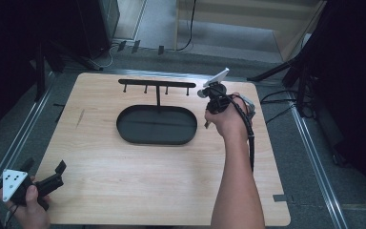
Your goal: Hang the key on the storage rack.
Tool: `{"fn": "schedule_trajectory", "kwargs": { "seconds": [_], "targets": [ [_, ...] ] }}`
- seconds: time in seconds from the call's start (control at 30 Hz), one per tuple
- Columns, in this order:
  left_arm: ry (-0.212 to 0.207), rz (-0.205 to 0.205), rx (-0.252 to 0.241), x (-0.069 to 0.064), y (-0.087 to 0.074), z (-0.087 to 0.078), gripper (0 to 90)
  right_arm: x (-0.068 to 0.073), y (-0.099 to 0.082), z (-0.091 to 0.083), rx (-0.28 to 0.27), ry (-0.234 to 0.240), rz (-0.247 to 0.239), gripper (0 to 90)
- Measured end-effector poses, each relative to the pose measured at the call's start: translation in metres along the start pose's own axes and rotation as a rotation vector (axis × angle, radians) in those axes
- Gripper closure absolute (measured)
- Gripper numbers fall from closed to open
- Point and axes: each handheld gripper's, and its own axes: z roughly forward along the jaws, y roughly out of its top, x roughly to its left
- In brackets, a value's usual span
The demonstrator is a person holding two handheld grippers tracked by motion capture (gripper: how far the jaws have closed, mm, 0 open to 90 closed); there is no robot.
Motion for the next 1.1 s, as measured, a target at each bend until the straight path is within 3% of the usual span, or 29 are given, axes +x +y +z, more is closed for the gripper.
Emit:
{"fn": "schedule_trajectory", "kwargs": {
  "seconds": [0.27,0.73,1.1],
  "targets": [
    [-0.001,-0.006,-0.003,0.001,0.000,0.000,0.0,0.021,0.020,-0.008,-0.017,0.022,-0.042,90.0],
    [-0.004,-0.013,-0.005,0.002,0.000,0.000,0.0,0.045,0.049,-0.023,-0.063,0.050,-0.117,90.0],
    [-0.005,-0.018,-0.006,0.002,0.000,-0.001,0.0,0.048,0.059,-0.022,-0.091,0.028,-0.131,90.0]
  ]
}}
